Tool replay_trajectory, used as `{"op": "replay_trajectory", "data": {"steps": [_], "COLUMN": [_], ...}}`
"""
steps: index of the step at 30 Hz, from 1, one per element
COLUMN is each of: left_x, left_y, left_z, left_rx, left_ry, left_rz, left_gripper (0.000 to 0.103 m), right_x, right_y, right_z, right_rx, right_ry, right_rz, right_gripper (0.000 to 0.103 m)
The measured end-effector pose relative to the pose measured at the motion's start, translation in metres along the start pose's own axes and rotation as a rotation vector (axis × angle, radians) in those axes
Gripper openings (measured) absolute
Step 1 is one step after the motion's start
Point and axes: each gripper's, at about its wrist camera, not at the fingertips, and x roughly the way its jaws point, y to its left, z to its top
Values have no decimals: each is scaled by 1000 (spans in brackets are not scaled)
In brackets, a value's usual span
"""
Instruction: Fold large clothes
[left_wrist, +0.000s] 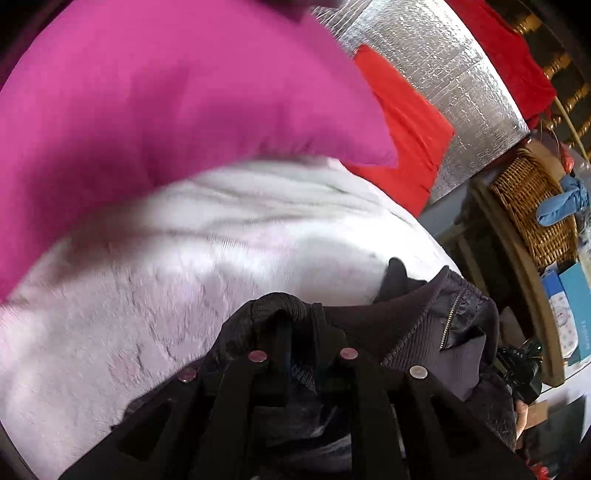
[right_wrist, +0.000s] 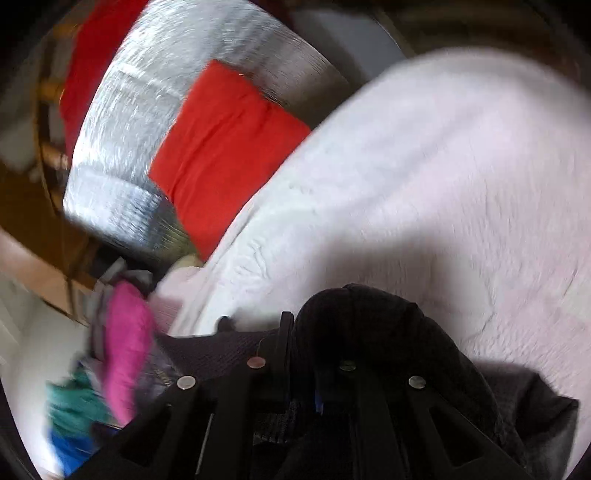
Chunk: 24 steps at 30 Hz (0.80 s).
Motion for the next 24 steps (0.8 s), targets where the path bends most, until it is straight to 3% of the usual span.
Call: {"op": "replay_trajectory", "data": {"steps": [2,3,4,5,6,7,10,14,17,21,22,24], "left_x": [-10,-17,-26,-38,-52,-66,-113,-164,-191,-197,-192,-186], "left_y": [4,5,5,4,3,2,3,-10,-6,14,19,27], "left_z": [-2,-4,-5,-7,-8,-9,-20,-65,-121,-186,-199,-206], "left_rx": [-35,-43,-44,-45,-52,-65,-131,-124,-198,-286,-301,-334], "left_ry": [0,-3,-17,-48,-84,-125,-211,-202,-177,-150,-118,-75], "left_rz": [-48,-54,-55,-60,-45,-24,-25,-32,-56,-63,-26,-7], "left_gripper": [14,17,29,50,64,78,78,78,78,79,79,79], "right_x": [-14,-24,-39,-57,-76,-92,-133,-189,-220,-239,-239,-237], "right_y": [-5,-5,-5,-5,-5,-5,-8,-8,-17,-25,-26,-30], "right_z": [0,-3,-5,-8,-11,-12,-21,-64,-104,-154,-160,-176], "right_rx": [32,34,31,29,31,37,54,6,34,59,57,65], "right_ry": [9,-4,-33,-73,-127,-172,-176,-163,-146,-102,-97,-92], "right_rz": [40,41,59,83,81,77,77,64,89,90,86,68], "right_gripper": [19,34,44,71,89,90,90,90,90,90,90,90]}}
